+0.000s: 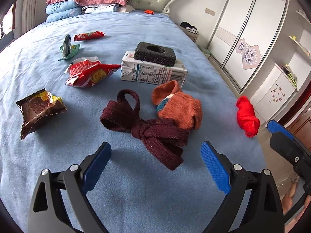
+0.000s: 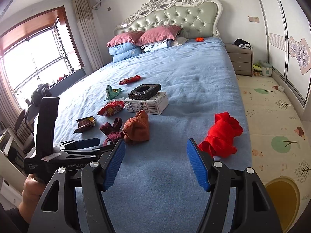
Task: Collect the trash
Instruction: 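Grasp the dark red sock with the left tool while the right tool grasps the orange sock, then carry both socks over the yellow bin and open both tools, then move both tools back over the bed toward the red cloth, then lift the brown wrapper with the left tool while the right tool holds the red cloth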
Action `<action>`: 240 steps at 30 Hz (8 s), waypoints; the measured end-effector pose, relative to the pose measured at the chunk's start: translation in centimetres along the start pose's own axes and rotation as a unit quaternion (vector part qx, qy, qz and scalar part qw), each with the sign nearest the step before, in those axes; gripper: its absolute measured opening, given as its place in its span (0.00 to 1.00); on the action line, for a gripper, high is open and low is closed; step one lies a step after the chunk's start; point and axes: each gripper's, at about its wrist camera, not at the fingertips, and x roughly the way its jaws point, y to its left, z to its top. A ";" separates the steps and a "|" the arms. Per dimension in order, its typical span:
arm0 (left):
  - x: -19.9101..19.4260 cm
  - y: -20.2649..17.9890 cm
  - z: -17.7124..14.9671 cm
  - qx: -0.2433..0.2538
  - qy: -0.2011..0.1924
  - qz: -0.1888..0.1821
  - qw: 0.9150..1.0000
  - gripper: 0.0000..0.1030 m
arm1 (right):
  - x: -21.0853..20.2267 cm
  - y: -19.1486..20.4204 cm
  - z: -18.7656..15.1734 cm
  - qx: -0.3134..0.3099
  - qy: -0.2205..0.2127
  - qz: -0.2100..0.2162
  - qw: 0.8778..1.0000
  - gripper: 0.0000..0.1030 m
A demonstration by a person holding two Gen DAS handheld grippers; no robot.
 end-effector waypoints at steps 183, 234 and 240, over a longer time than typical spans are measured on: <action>-6.2 3.4 -1.5 0.008 -0.097 0.002 0.995 0.86 | 0.7 -5.0 0.2 0.040 0.024 -0.096 0.994 0.55; -2.9 14.3 2.3 -0.092 -0.079 0.067 0.990 0.31 | 10.5 4.7 0.1 0.000 0.095 0.094 0.991 0.36; -4.9 11.4 0.9 -0.075 -0.094 0.054 0.991 0.31 | 9.3 4.4 0.3 0.004 0.074 0.098 0.992 0.36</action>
